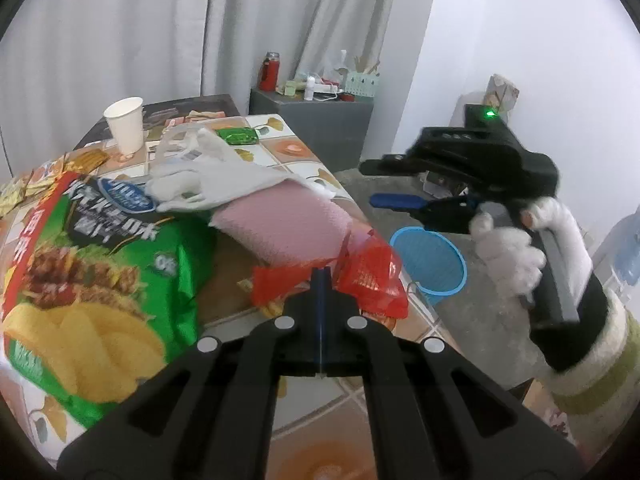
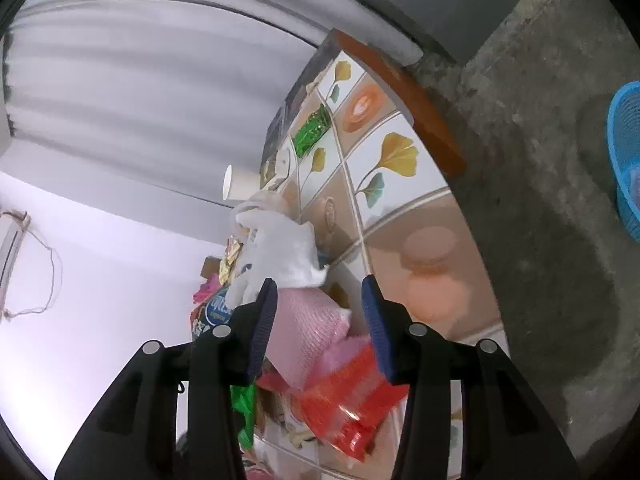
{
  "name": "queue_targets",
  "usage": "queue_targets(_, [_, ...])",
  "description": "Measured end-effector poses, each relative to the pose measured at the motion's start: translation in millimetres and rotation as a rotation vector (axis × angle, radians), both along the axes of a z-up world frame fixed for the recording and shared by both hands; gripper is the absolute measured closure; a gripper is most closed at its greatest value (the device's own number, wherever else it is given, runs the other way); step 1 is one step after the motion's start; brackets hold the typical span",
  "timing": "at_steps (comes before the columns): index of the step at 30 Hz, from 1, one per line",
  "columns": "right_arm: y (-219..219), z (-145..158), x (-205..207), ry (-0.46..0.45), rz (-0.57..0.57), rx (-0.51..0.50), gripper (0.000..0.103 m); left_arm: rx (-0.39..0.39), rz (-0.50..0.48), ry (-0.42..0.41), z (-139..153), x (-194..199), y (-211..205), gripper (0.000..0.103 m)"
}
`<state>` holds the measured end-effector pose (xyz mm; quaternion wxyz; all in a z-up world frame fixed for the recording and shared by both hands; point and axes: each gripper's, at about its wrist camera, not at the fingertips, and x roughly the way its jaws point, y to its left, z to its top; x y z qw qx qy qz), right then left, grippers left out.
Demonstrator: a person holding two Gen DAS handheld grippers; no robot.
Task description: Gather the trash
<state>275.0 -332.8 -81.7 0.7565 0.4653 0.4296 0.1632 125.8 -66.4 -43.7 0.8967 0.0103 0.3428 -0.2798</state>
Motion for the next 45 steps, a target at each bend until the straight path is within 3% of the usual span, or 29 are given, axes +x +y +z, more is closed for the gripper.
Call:
queue_targets(7, [2.6,2.9,-5.9,0.011,-0.03,-0.069,0.054,-0.069,-0.002,0.051,-2.1,-7.7,20.4,0.103])
queue_targets(12, [-4.4,-8.6,-32.2,0.049,-0.044,-0.118,0.054,-0.132,-0.077,0.048,1.3,-25.8,31.0,0.103])
queue_targets(17, [-11.4,-18.5,-58.8,0.063,-0.073,-0.095,0.054,-0.161,-0.101,0.067,2.1,-30.9,28.4,0.103])
queue_targets(20, [-8.5,-18.8,-65.6,0.053,-0.073,-0.092,0.054,-0.19,-0.06,0.084,-0.9,-22.2,24.1,0.081])
queue_targets(22, [-6.9,-17.4,-68.9,0.043,-0.07,-0.091,0.054,-0.119,-0.016,0.039,-0.4,-18.1,16.4,0.063])
queue_targets(26, [-4.8,-14.6,-68.7,0.023,-0.055,-0.088,0.054,0.23,0.026,-0.15,-7.2,-15.1,-17.6,0.059])
queue_targets(27, [-4.9,-14.0,-68.2,0.018,-0.051,-0.089,0.054,0.279,0.016,-0.167,-9.7,-14.0,-23.3,0.057])
queue_targets(31, [-4.7,-13.3,-68.8,0.004,-0.04,-0.089,0.054,0.414,0.013,-0.176,-22.4,0.9,-40.7,0.057])
queue_targets(38, [-10.3,-22.7,-65.7,0.008,-0.04,-0.063,0.054,0.569,-0.013,-0.199,-32.9,23.1,-64.7,0.058])
queue_targets(41, [-12.2,-25.5,-62.9,0.009,-0.04,-0.054,0.054,0.624,-0.02,-0.212,-41.9,26.6,-71.8,0.068])
queue_targets(45, [-13.4,-27.9,-63.4,0.009,-0.034,-0.048,0.054,0.688,-0.063,-0.235,-52.5,23.8,-77.8,0.095])
